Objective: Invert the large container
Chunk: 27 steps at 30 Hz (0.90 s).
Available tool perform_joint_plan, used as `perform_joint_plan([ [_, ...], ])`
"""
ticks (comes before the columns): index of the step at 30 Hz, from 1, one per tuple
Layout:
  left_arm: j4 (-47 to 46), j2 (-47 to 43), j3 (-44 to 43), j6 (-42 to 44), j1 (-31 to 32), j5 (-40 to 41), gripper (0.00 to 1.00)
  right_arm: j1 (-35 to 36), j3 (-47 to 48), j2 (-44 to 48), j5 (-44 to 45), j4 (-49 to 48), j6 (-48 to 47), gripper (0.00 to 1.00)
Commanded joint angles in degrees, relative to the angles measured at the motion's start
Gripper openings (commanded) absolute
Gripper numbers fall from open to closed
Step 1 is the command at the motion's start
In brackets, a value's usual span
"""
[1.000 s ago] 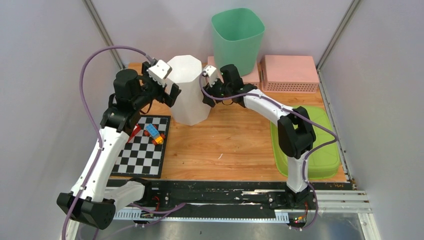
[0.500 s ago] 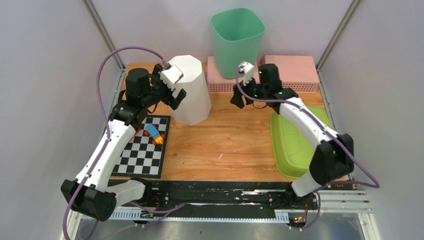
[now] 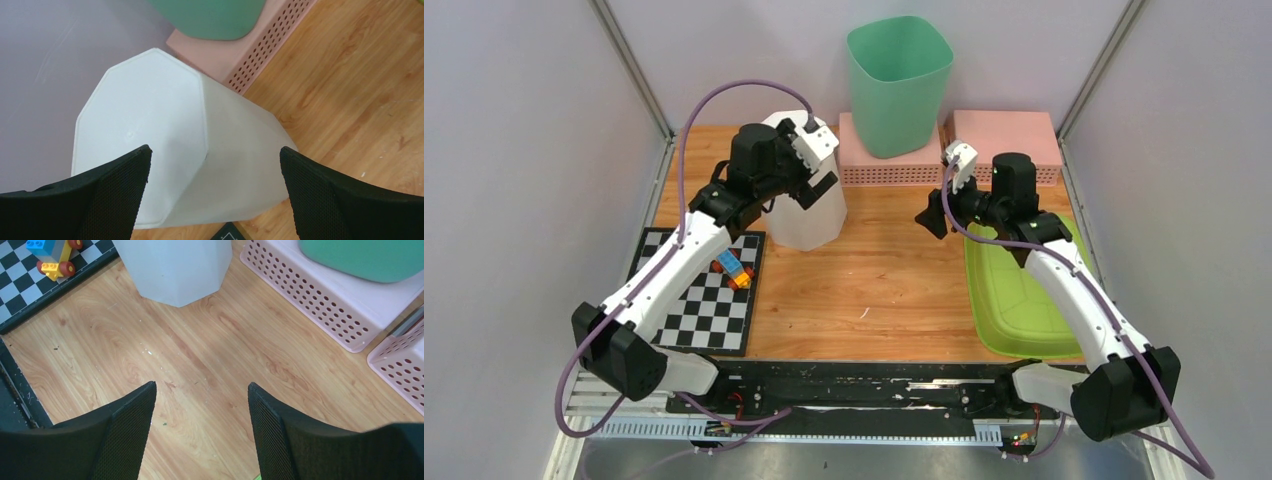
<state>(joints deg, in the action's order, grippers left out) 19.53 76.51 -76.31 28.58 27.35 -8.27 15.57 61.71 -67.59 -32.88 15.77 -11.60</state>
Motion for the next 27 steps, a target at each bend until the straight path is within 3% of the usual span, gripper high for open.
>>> perform_joint_plan([
  [1,-3.08,2.62,-1.15,0.58,1.20,10.14,1.00,-0.89,-2.03,1.17,-2.44,-0.39,-0.35,0.70],
  [12,-5.99,6.58,-1.54,2.71,1.21,21.91,1.00,-0.90,-3.61,0.76,-4.01,-2.06,0.78,0.71],
  [27,-8.69,12.93,-4.68,5.26,0.05,31.06,1.00,-1.51,-4.49,1.67,-4.56,-3.01,1.84,0.71],
])
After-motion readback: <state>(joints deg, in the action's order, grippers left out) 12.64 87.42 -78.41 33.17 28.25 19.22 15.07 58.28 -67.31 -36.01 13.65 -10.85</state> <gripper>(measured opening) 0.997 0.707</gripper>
